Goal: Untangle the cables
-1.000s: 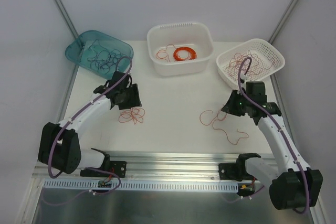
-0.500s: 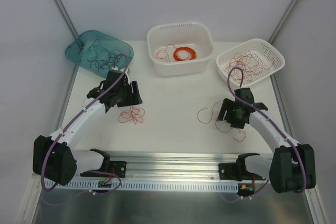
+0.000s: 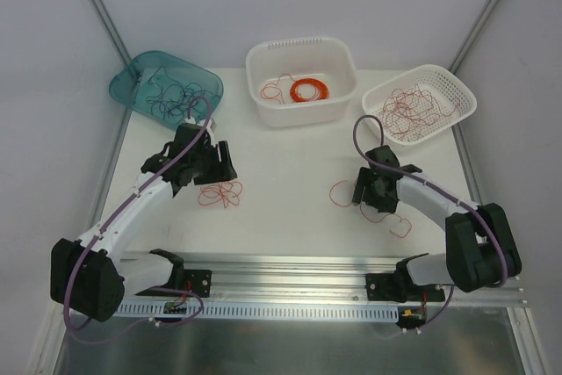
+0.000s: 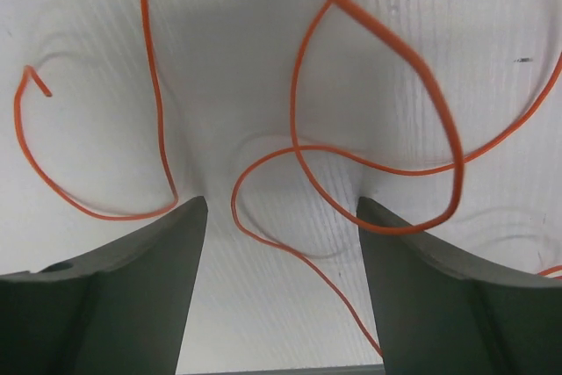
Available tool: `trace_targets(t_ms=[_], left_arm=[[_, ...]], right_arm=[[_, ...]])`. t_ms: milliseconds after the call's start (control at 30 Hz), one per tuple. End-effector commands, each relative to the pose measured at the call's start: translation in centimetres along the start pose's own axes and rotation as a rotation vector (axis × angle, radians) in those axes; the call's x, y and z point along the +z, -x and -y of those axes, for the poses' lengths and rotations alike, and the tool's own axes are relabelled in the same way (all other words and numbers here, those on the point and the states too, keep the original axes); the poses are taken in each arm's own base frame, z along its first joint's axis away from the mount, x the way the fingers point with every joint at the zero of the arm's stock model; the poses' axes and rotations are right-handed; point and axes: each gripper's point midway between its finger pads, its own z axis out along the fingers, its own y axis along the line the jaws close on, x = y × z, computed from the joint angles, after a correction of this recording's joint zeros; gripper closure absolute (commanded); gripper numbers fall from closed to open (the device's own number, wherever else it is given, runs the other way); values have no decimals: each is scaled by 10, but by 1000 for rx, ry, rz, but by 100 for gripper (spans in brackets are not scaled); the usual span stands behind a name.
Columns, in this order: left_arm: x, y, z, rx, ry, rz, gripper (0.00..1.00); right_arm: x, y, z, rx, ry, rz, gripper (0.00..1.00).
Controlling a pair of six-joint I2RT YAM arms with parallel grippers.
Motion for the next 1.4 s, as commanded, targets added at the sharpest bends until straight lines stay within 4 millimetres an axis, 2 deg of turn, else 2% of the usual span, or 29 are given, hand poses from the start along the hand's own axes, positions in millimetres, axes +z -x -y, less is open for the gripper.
trace_targets(t_ms=[0,33,133,167,233,267,367,433,500,667,700,767,800,900,933,1000,1033,1133,1167,1233,1267,1300,1333,1367], left_arm=[[-5,-6,-2,1,-10,-2,40],[-5,-7,-3,1,-10,-2,40],[-6,-8,-4,7,-8,3,39],[-6,-9,-5,8,-5,4,39],[-8,-10,-6,14,-7,8,39],[-8,-10,-6,17,-5,11,39],[-9,-11,-8,28,-4,15,40],[-9,-11,-8,39,-6,17,39],[-9,-10,-8,51,-7,19,39],[-11,-5,-8,87,-4,31,38],[-11,-4,-9,91,1,35,38],[-10,-3,-10,102,4,36,37],[-10,-3,-11,104,6,37,37],[-9,-2,-11,109,9,37,36],[-8,-2,-11,111,9,35,36],[-7,-3,-11,110,10,30,35],[-6,-4,-12,109,12,27,35],[-4,-7,-14,110,18,18,34],[-3,-8,-15,110,22,17,33],[-3,-9,-17,111,29,17,32],[-2,-10,-20,111,40,18,32],[-3,-10,-21,114,43,21,32],[-3,-11,-22,117,48,23,32],[-2,-13,-25,117,58,22,32]], right_arm=[[4,18,-15,0,-12,60,28],[5,18,-15,-8,-21,60,31],[13,14,-16,-26,-41,44,46],[15,12,-16,-32,-48,34,58],[17,12,-17,-42,-48,38,71],[16,14,-17,-57,-45,41,81],[9,23,-21,-80,-30,72,98],[-1,30,-21,-111,-26,91,99],[-15,46,-25,-134,-17,141,99],[-77,87,-31,-189,13,309,99],[-97,103,-37,-197,34,363,99],[-126,117,-38,-236,43,422,99],[-152,135,-46,-236,73,487,99],[-193,153,-57,-300,122,556,99],[-219,166,-66,-307,161,615,99],[-245,181,-79,-345,217,673,99],[-275,196,-89,-342,262,750,99],[-307,217,-112,-381,349,841,99],[-329,226,-122,-391,400,890,99],[-342,243,-139,-409,443,946,99],[-364,251,-148,-415,486,997,99],[-375,261,-153,-410,503,1037,99],[-371,267,-167,-432,538,1031,99],[-392,272,-176,-447,586,1080,99]])
